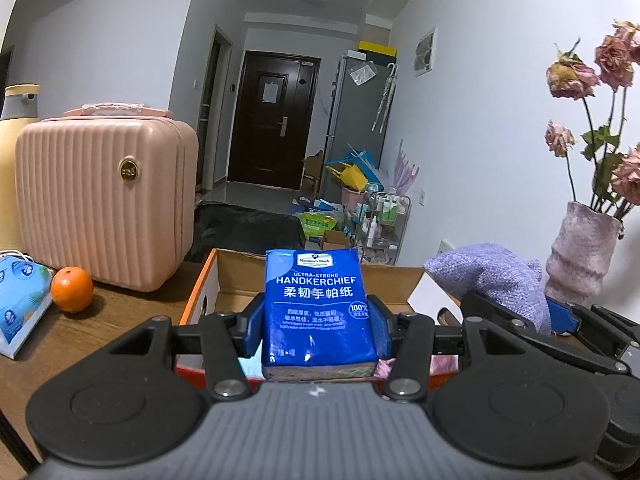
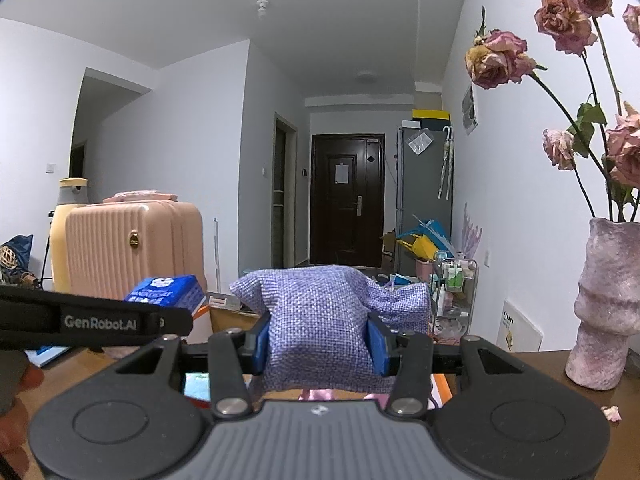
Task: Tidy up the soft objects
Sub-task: 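Carry the pouch and handkerchief pack in both tools over the cardboard box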
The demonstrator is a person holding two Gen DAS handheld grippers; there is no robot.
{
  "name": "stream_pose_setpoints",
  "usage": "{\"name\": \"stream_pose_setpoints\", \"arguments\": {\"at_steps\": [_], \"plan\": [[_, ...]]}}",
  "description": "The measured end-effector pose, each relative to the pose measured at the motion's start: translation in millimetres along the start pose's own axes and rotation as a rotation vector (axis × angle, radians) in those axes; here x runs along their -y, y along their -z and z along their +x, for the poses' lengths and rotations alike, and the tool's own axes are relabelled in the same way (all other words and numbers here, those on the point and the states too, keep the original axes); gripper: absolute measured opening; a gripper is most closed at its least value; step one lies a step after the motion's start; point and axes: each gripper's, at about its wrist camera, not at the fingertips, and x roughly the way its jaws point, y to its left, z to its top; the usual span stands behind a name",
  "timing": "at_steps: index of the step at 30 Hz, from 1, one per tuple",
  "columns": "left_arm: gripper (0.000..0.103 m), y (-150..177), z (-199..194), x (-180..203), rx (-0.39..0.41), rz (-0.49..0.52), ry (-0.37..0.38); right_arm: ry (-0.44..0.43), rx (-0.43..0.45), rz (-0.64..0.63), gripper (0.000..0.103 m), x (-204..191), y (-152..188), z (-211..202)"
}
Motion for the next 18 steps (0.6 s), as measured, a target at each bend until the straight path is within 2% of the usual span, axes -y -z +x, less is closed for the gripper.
{"name": "stream_pose_setpoints", "arguments": {"at_steps": [12, 18], "plan": [[0.053, -13, 44, -1, 0.002, -0.027, -0.047, -0.003, -0.070, -0.006, 0.046, 11, -14, 44], [0.053, -17, 61, -3, -0.004, -0.042, -0.076, -0.002, -0.135, -0.005, 0.046, 15, -20, 69]]}}
